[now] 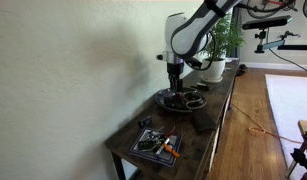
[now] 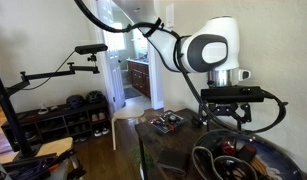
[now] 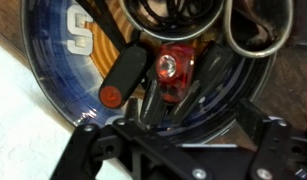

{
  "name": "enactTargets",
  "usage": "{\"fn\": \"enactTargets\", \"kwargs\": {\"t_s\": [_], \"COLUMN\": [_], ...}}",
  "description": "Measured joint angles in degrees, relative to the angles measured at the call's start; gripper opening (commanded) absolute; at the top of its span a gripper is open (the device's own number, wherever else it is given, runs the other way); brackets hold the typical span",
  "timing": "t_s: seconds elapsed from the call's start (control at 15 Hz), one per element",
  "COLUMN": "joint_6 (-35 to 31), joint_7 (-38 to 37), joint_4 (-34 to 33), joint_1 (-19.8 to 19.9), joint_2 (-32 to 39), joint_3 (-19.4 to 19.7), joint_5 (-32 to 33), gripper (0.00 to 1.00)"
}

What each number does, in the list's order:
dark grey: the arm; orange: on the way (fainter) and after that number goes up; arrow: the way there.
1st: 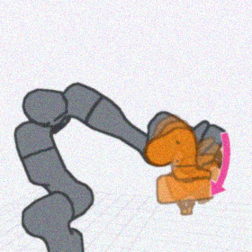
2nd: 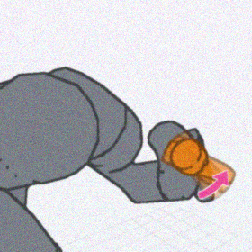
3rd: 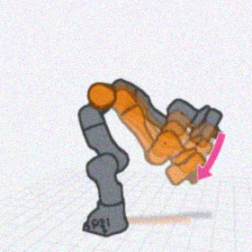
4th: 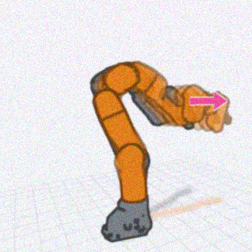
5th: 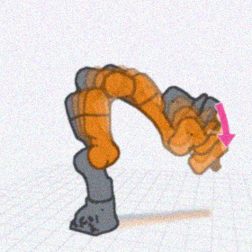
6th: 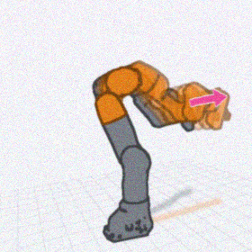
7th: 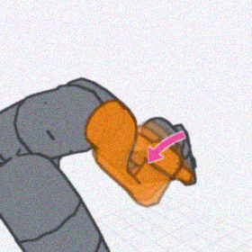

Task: Put the nail polish in the bowl at the right

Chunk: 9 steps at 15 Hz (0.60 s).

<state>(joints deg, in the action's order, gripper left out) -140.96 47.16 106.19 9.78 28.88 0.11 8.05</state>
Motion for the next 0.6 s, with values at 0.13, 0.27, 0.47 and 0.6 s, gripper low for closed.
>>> {"fn": "enactTargets", "kwargs": {"t_s": [0.13,0.27,0.47,0.6], "joint_6": [2.63,5.3,8.63,9.4], "joint_7": [-1.76,-4.06,-8.11,-10.45], "joint_4": [0.0,0.0,0.0,0.03], "joint_1": [-0.02,-0.1,-0.59,-1.22], "joint_2": [-1.17,-2.17,-3.42,-3.97], "joint_3": [-0.35,-0.73,-1.16,-1.23], "joint_5": [-1.44,-2.94,-3.94,-3.95], "gripper": [1.0,1.0,1.0,1.0]}}
